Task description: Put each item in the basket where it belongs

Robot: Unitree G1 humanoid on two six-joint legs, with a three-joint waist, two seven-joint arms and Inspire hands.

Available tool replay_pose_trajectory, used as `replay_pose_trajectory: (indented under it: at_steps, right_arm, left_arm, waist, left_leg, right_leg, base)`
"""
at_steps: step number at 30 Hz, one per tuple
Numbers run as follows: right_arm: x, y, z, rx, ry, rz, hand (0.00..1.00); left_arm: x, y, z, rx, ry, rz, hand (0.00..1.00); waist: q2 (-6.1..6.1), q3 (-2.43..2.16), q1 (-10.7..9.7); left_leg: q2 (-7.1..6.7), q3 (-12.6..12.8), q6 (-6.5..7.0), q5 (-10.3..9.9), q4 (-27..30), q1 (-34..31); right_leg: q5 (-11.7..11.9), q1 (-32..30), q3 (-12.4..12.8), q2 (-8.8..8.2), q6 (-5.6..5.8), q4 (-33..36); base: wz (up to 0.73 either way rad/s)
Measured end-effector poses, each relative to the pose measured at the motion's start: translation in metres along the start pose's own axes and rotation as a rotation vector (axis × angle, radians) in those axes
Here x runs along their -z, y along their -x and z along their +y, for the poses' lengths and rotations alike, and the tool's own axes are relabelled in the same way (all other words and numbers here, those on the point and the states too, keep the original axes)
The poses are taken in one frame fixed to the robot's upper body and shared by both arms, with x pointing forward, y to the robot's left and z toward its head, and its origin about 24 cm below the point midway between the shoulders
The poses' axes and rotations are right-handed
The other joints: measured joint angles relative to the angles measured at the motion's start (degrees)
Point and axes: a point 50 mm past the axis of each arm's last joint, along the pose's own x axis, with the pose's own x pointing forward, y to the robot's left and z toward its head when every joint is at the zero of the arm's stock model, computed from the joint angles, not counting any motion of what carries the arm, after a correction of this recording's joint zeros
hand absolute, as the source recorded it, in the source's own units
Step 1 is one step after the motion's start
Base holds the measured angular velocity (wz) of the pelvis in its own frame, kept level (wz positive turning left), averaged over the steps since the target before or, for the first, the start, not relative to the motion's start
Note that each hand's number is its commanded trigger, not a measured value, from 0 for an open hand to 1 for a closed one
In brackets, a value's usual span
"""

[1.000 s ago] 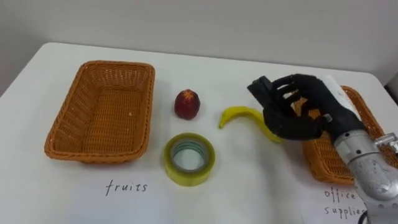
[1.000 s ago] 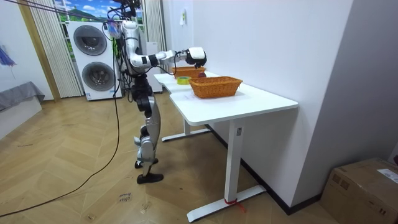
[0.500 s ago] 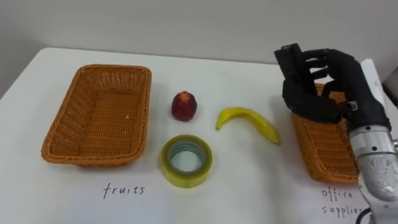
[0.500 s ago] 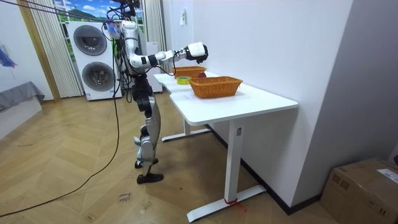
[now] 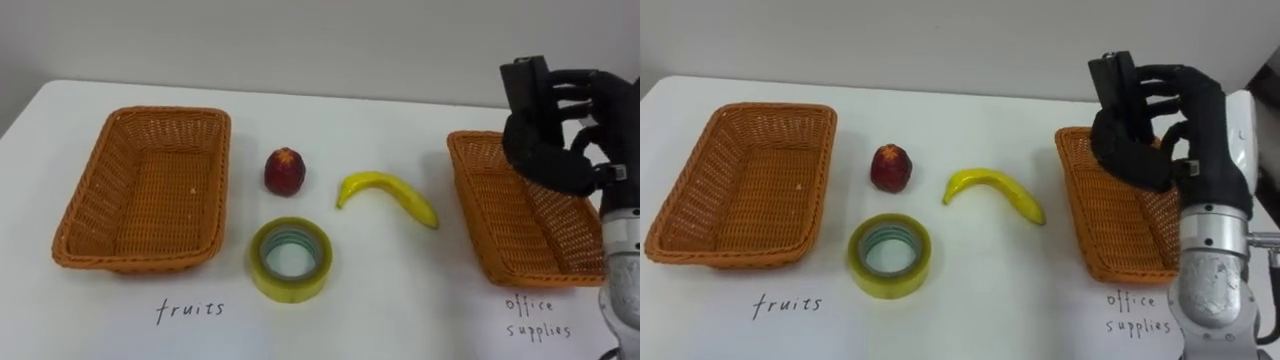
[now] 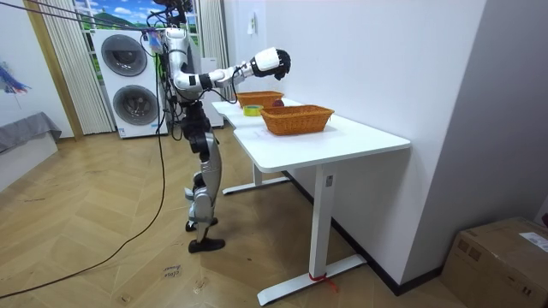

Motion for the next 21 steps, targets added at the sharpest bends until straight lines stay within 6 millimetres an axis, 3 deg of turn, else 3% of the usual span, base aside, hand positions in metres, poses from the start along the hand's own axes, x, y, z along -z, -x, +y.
replay_pose_trajectory:
  at_steps: [10,21]
  right_arm:
    - [0.032,0.004,-0.002,0.033,-0.014,0.158,1.00]
    - [0.036,0.005,-0.001,0.025,-0.002,0.180,1.00]
  left_arm:
    - [0.006,0.001,-0.001,0.003,0.003,0.037,0.00]
    - [0.012,0.002,0.003,-0.009,0.019,0.070,0.00]
  waist:
    - [0.03,0.03,-1.2]
    - [0.09,0.05,-1.0]
  left_leg:
    - [0.07,0.1,0.00,0.0,-0.2,0.0]
    - [0.05,0.3,0.00,0.0,-0.4,-0.2]
  right_leg:
    - [0.0,-0.1,0.1,0.05,-0.01,0.1]
    - [0.0,-0.1,0.0,0.07,0.00,0.1]
  base:
    - [0.00]
    - [0.00]
